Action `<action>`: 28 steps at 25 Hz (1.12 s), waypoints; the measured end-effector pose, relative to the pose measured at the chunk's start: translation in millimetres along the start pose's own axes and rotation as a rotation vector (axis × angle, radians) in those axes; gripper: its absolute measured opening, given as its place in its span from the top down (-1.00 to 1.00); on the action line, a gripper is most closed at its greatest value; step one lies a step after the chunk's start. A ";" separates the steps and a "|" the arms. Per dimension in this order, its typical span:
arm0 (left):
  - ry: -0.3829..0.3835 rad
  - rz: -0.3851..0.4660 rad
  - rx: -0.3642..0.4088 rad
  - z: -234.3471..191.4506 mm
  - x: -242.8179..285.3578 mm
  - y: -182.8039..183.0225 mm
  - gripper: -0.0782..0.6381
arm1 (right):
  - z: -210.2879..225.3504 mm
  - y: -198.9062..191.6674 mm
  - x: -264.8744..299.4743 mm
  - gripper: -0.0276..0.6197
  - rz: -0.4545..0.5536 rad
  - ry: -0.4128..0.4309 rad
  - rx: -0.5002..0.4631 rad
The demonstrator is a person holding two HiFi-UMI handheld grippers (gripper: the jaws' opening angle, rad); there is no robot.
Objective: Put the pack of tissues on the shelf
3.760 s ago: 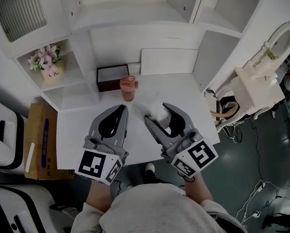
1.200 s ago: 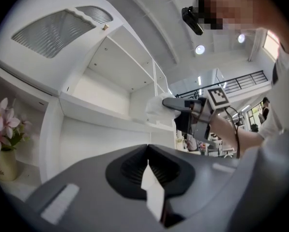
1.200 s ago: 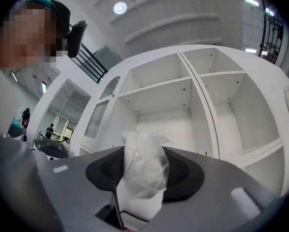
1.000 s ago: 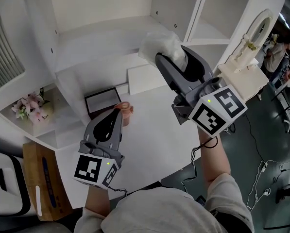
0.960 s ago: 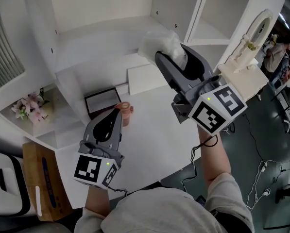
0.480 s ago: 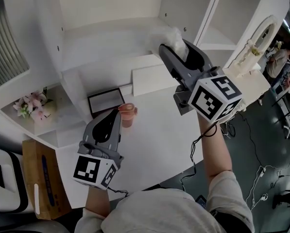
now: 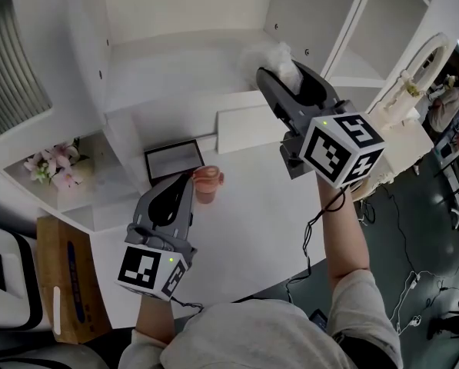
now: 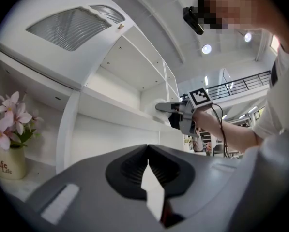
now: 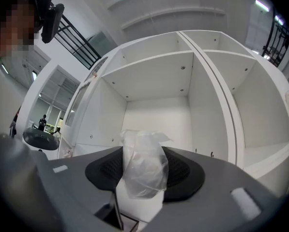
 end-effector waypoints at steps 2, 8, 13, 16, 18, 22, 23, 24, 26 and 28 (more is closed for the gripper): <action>0.007 -0.003 0.002 -1.9 -0.2 -0.1 0.78 | 1.2 1.5 4.7 0.23 -0.017 0.001 -0.007; 0.018 -0.008 -0.005 -8.4 0.0 -3.2 0.78 | 6.7 5.0 20.3 0.23 -0.059 -0.003 -0.002; 0.028 -0.017 -0.010 -13.9 0.2 -5.8 0.78 | 10.3 6.4 33.2 0.22 -0.089 -0.022 0.000; 0.034 -0.021 -0.016 -18.3 0.9 -7.5 0.78 | 9.7 7.4 36.4 0.22 -0.112 -0.036 -0.010; 0.037 -0.021 -0.023 -20.9 2.3 -8.3 0.78 | 9.0 7.9 38.6 0.22 -0.119 -0.044 -0.019; 0.036 -0.022 -0.031 -21.4 4.4 -9.0 0.78 | 9.1 7.6 38.9 0.17 -0.103 -0.039 -0.009; 0.036 -0.022 -0.033 -21.2 4.8 -9.3 0.78 | 9.2 7.2 38.1 0.14 -0.096 -0.032 -0.003; 0.035 -0.022 -0.035 -21.2 5.1 -9.6 0.78 | 9.3 7.0 37.4 0.10 -0.089 -0.023 0.004; 0.036 -0.021 -0.038 -21.1 5.4 -9.9 0.78 | 9.0 7.0 36.3 0.03 -0.075 -0.002 0.017; 0.038 -0.021 -0.039 -20.6 5.4 -9.6 0.78 | 8.7 7.2 35.4 -0.04 -0.062 0.019 0.029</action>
Point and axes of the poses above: the fingertips, and each gripper's own axes: x forward along the fingers, z to its right, y out of its top, the point moved 9 cm from there along -x, backward along the fingers, and after that the axes turned 12 degrees about -z, right-handed, at the moved point
